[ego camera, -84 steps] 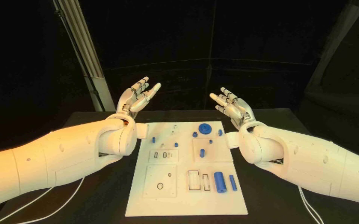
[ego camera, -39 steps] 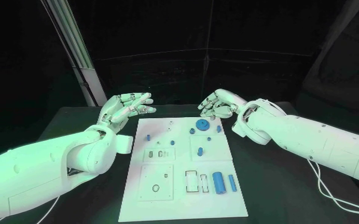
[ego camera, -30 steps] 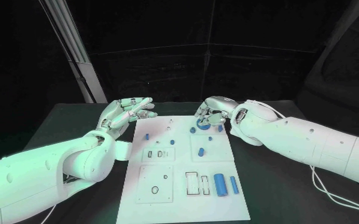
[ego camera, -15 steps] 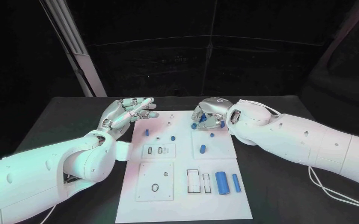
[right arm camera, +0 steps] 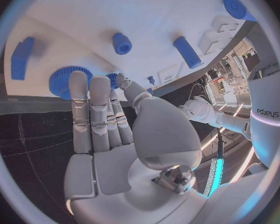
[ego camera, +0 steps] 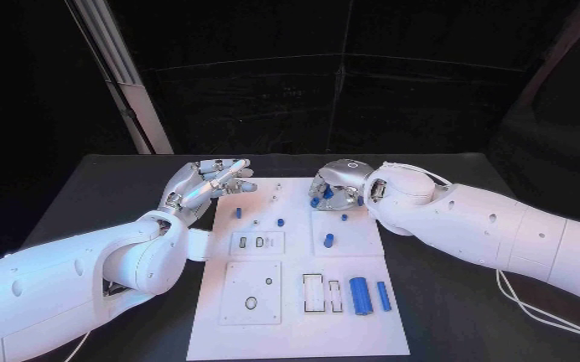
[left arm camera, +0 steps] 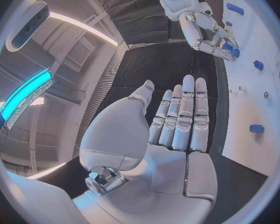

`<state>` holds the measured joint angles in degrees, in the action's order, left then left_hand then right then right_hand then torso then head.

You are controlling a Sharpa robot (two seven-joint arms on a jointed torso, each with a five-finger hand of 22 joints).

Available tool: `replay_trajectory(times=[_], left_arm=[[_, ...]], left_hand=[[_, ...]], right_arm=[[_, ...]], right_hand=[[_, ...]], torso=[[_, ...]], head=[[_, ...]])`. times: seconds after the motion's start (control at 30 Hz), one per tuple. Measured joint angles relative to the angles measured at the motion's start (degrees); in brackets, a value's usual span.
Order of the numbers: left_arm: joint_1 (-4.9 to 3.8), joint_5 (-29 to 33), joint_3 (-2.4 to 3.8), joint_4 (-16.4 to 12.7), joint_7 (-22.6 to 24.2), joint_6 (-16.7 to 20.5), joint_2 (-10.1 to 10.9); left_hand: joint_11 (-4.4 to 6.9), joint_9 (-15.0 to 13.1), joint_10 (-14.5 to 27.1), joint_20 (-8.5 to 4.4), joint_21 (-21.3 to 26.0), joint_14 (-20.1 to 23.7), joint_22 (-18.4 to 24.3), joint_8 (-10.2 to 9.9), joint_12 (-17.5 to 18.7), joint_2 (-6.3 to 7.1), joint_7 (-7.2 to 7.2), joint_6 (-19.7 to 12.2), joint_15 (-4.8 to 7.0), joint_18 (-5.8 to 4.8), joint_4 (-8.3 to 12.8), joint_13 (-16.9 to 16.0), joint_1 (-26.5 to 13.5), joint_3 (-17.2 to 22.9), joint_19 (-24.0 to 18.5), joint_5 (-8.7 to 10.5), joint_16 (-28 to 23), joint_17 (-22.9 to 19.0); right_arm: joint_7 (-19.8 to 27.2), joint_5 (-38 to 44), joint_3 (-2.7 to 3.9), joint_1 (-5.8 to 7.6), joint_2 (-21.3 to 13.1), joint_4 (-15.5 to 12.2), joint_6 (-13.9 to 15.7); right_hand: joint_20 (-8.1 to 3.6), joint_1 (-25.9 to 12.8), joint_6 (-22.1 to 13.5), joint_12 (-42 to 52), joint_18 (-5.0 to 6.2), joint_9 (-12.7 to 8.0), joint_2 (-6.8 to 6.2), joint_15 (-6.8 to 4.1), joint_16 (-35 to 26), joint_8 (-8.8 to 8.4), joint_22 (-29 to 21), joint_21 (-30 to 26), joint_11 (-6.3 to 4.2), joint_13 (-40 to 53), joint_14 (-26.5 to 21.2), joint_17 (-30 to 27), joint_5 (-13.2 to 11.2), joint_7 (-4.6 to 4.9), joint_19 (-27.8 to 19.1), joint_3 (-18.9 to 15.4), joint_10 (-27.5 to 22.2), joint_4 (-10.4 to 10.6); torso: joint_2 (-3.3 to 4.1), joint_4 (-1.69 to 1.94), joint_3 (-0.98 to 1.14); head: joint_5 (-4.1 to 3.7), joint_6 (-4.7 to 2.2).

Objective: Assemble the parts on the task board

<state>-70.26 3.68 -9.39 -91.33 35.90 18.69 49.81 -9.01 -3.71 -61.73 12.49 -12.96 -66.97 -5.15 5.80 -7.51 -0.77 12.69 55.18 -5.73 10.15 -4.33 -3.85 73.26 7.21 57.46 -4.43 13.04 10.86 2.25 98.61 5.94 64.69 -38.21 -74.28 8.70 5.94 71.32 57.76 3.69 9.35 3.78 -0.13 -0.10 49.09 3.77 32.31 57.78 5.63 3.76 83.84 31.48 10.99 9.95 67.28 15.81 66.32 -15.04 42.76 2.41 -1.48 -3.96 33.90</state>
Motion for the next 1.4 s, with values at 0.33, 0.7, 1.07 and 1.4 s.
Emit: replay_trajectory(times=[0.33,0.7,1.07,1.4], left_arm=[[-0.01,-0.10,0.00,0.01,-0.34,-0.20,0.04],[-0.01,-0.15,0.01,0.19,-0.68,-0.44,0.05],[-0.02,-0.18,0.01,0.30,-0.98,-0.61,0.23],[-0.03,-0.20,0.00,0.22,-1.12,-0.61,0.33]], left_hand=[[-0.21,0.00,0.21,0.00,0.00,0.00,0.05,0.00,0.00,0.00,0.00,0.00,0.00,0.00,0.00,0.00,0.00,0.00,0.00,0.00,0.00,-0.01],[-0.21,-0.01,0.21,0.00,0.26,0.00,0.11,0.00,-0.01,-0.23,0.00,0.00,0.00,0.00,0.10,0.04,0.23,0.11,0.00,0.00,0.00,0.11],[-0.42,-0.01,0.42,0.00,0.26,0.19,0.19,-0.27,0.22,-0.23,0.20,-0.21,-0.19,0.00,0.38,0.03,0.23,0.39,0.00,0.00,-0.22,0.26],[-0.41,-0.01,0.41,0.00,0.48,0.22,0.27,-0.47,0.47,-0.23,0.41,-0.41,-0.21,0.00,0.39,0.08,0.23,0.39,-0.01,0.00,-0.22,0.37]], right_arm=[[-0.31,0.26,0.05,0.08,0.75,0.61,-1.08],[-0.52,0.32,0.15,0.22,1.10,0.72,-0.86],[-0.56,0.27,0.02,0.10,0.56,-0.83,4.30],[-1.68,-0.39,0.07,1.53,3.64,1.71,8.47]], right_hand=[[0.00,-0.03,0.41,0.01,0.00,0.00,0.03,0.00,3.05,0.00,2.98,2.75,0.00,0.02,0.00,2.88,-0.55,-0.01,0.00,1.83,0.01,0.73],[-0.49,0.01,3.57,0.78,0.00,0.25,1.10,-0.22,8.57,0.83,9.10,7.45,-1.04,0.32,0.22,8.48,-3.49,-1.15,2.05,5.43,3.38,1.97],[-1.03,0.09,5.55,1.12,0.00,0.35,1.46,-0.63,11.10,1.70,12.10,9.67,-1.94,0.71,0.21,10.68,-3.99,-1.70,2.68,8.28,5.66,3.76],[-1.03,0.10,5.54,1.12,0.00,0.35,1.45,-0.63,11.48,1.70,12.40,10.18,-1.94,0.73,0.20,10.92,-3.98,-1.71,2.68,8.69,5.66,4.15]], torso=[[0.35,0.01,0.13],[0.60,0.01,0.24],[0.76,-0.08,0.30],[0.99,0.16,0.21]], head=[[-0.01,0.16],[0.02,0.35],[0.10,0.05],[0.09,-0.37]])
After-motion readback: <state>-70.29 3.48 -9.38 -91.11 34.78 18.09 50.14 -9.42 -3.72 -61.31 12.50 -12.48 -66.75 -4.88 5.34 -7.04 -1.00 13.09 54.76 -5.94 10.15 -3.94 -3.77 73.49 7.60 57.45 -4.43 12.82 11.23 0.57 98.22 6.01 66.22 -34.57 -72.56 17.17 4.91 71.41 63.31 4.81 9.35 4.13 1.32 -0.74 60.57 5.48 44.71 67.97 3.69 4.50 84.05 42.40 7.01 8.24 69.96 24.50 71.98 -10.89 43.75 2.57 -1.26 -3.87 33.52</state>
